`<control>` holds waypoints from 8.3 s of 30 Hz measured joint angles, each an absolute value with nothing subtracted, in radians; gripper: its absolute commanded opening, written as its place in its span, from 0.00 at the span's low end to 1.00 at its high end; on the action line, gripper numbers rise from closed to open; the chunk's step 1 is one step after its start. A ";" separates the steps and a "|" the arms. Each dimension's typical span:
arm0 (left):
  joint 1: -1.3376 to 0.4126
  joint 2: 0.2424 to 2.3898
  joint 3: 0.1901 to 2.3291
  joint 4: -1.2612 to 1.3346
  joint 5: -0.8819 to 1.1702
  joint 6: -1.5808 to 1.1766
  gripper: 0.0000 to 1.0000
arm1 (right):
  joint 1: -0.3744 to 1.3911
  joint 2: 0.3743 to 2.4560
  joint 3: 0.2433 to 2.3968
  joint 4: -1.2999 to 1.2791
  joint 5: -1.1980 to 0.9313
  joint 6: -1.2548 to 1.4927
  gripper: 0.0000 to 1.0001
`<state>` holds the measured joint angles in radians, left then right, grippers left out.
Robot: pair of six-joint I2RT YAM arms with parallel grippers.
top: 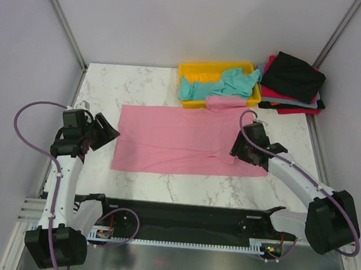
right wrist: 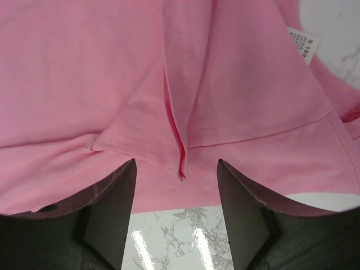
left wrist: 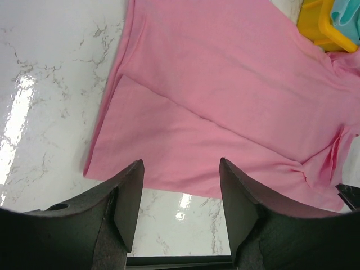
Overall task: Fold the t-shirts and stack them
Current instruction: Fold the tshirt
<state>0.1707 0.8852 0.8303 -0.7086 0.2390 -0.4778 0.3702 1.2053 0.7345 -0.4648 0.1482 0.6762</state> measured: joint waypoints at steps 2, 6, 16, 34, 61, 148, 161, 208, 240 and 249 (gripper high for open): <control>0.167 0.885 0.827 -0.709 0.239 -0.477 0.63 | 0.384 1.245 0.728 -0.452 0.153 0.685 0.64; 0.162 0.884 0.827 -0.709 0.239 -0.477 0.63 | 0.404 1.313 0.728 -0.421 0.168 0.694 0.60; 0.161 0.883 0.827 -0.708 0.239 -0.477 0.63 | 0.417 1.406 0.728 -0.355 0.182 0.704 0.00; 0.161 0.883 0.817 -0.702 0.239 -0.477 0.63 | 0.430 1.671 1.023 -0.305 0.172 0.679 0.01; 0.161 0.884 0.817 -0.702 0.239 -0.477 0.63 | 0.309 1.944 1.624 -0.318 0.116 0.506 0.63; 0.149 2.072 1.476 -0.452 0.218 -0.425 0.52 | 0.166 1.850 1.424 -0.311 -0.079 0.329 0.00; 0.148 2.176 1.606 -0.420 0.246 -0.409 0.23 | 0.166 1.849 1.411 -0.299 -0.095 0.333 0.00; 0.147 1.652 1.123 -0.241 0.216 -0.311 0.03 | 0.153 1.267 0.921 -0.303 -0.023 0.379 0.01; -0.026 1.444 1.043 -0.437 0.162 -0.340 0.73 | 0.346 1.527 0.929 -0.248 -0.036 0.483 0.48; -0.058 1.351 1.043 -0.469 0.160 -0.340 0.73 | 0.369 1.675 1.006 -0.300 0.041 0.424 0.43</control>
